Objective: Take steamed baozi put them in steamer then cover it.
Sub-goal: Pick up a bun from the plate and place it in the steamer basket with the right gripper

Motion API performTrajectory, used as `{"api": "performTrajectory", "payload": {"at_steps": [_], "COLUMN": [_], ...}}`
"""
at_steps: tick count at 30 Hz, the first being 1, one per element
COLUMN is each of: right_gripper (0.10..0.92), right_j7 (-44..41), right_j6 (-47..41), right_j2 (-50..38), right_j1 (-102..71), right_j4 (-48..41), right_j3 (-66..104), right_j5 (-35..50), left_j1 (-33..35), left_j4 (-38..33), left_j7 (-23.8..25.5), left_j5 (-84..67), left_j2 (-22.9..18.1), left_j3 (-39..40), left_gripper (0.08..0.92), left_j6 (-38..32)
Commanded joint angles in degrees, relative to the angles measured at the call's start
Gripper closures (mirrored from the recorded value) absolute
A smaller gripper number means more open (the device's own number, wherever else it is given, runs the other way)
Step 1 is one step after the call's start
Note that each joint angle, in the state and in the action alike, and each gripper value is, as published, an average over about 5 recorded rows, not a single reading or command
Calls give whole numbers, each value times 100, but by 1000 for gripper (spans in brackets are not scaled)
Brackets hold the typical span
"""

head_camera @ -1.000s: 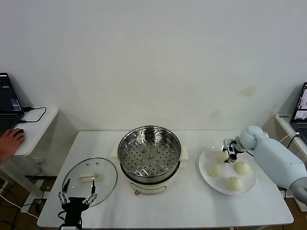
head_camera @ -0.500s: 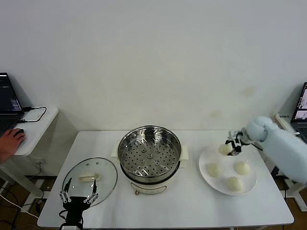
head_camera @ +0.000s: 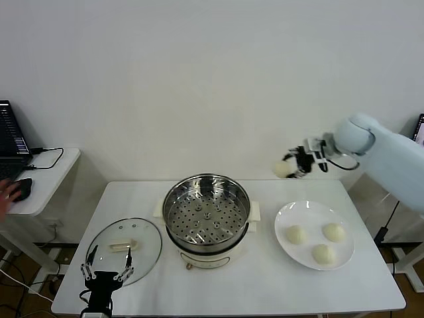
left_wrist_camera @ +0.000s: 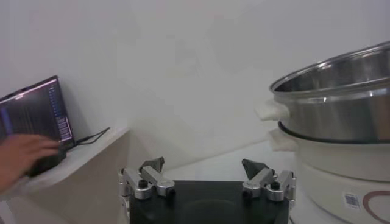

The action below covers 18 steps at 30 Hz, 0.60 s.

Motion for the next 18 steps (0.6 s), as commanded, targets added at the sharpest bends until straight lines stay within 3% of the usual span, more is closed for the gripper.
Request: {"api": "performTrajectory", "payload": {"at_steps": [1, 10, 18], "right_gripper": [438, 431, 431], "right_j7": [302, 298, 171], "right_j6": [359, 1317, 2056], "right_j2": [725, 2049, 2594], "right_j1": [782, 509, 286], "right_j4": [197, -415, -864], "right_j3": [-791, -1326, -1513], "right_j5": [704, -204, -1365], "left_j1": [3, 27, 49], "left_j4": [4, -77, -99], "left_j7": [-2, 2, 1], "left_j5": [-2, 16, 0], "left_j2": [0, -90, -125], "left_j3": [-1, -62, -129], "left_gripper": [177, 177, 177], "left_j6": [-10, -3, -7]}}
